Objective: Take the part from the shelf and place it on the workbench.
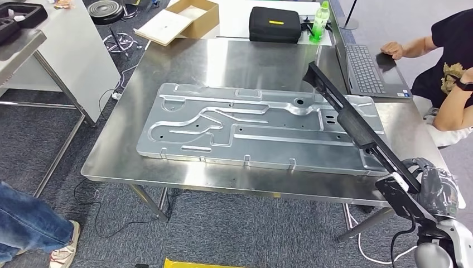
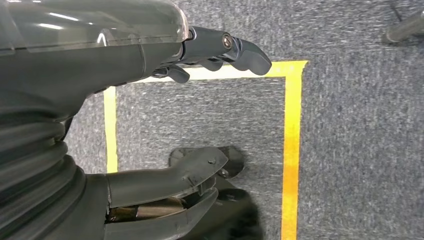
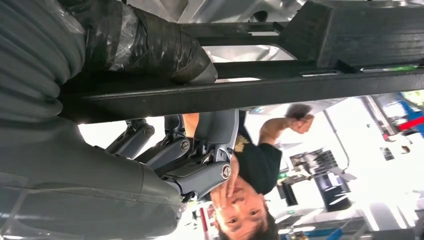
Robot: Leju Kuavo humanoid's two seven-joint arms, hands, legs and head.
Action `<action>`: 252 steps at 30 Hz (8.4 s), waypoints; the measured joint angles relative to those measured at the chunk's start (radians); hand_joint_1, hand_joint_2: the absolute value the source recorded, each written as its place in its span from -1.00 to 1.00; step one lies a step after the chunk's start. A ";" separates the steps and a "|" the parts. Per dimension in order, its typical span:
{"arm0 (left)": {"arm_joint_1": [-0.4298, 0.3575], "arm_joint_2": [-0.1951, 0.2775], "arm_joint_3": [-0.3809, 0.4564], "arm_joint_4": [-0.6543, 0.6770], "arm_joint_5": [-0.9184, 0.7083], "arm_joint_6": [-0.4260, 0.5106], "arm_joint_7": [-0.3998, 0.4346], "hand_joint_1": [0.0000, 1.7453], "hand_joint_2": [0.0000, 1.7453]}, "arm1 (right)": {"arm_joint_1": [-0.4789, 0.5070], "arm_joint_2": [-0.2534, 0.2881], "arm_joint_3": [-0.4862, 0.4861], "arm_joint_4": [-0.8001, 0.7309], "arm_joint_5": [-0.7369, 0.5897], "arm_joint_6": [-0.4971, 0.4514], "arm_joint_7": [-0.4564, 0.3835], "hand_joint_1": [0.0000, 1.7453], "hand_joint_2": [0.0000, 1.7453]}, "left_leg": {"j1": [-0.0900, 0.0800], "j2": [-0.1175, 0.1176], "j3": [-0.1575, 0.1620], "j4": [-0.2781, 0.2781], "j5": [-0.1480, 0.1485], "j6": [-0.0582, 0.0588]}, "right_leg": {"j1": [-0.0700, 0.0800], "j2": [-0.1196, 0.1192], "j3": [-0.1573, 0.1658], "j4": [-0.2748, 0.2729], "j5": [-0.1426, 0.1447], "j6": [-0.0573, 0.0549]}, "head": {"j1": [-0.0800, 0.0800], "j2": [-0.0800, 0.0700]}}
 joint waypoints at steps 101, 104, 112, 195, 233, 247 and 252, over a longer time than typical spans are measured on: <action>-0.008 0.000 -0.039 0.000 0.044 -0.029 -0.079 -1.00 1.00 | -0.057 0.090 0.260 0.123 0.558 -0.231 0.086 -1.00 -1.00 | 0.003 -0.002 0.018 -0.062 0.022 0.030 | -0.005 -0.004 -0.115 0.221 -0.114 0.031 | 0.001 0.000; -0.005 0.000 -0.034 0.000 0.044 -0.026 -0.078 -1.00 1.00 | -0.023 0.111 0.268 0.072 0.560 -0.245 0.082 -1.00 -1.00 | 0.003 -0.002 0.019 -0.060 0.019 0.028 | -0.012 -0.004 -0.120 0.224 -0.082 0.037 | 0.001 0.000; -0.004 0.000 -0.028 0.000 0.054 -0.025 -0.078 -1.00 1.00 | 0.010 0.136 0.283 -0.016 0.571 -0.288 0.058 -1.00 -1.00 | 0.005 -0.001 0.016 -0.041 0.000 -0.011 | -0.007 -0.003 -0.014 0.000 0.008 0.007 | 0.000 0.000; 0.015 -0.007 0.085 0.000 0.014 -0.016 -0.066 -1.00 -1.00 | 0.335 0.394 0.044 -0.537 0.302 -0.481 -0.302 -1.00 -1.00 | 0.009 -0.007 0.045 -0.056 -0.008 0.021 | -0.006 -0.004 -0.104 0.245 -0.116 0.035 | 0.000 0.000; 0.012 -0.008 0.087 0.000 0.006 -0.004 -0.037 -1.00 1.00 | 0.315 0.329 0.087 -0.513 0.342 -0.481 -0.199 -1.00 -1.00 | 0.011 -0.118 0.012 -0.050 0.019 0.000 | 0.001 0.053 0.032 -0.011 -0.021 0.007 | 0.001 0.000; 0.011 -0.007 0.087 0.000 0.005 0.002 -0.034 -1.00 1.00 | 0.306 0.327 0.098 -0.504 0.348 -0.481 -0.193 -1.00 -1.00 | 0.004 0.066 0.026 -0.046 -0.005 -0.003 | 0.011 -0.134 0.045 -0.011 -0.037 0.009 | 0.000 0.000; 0.012 -0.007 0.088 0.000 0.006 0.009 -0.031 -1.00 1.00 | 0.299 0.323 0.110 -0.498 0.360 -0.482 -0.185 -1.00 -1.00 | 0.009 0.012 0.027 -0.062 0.010 0.025 | -0.003 -0.034 -0.002 0.107 -0.119 0.034 | 0.001 0.000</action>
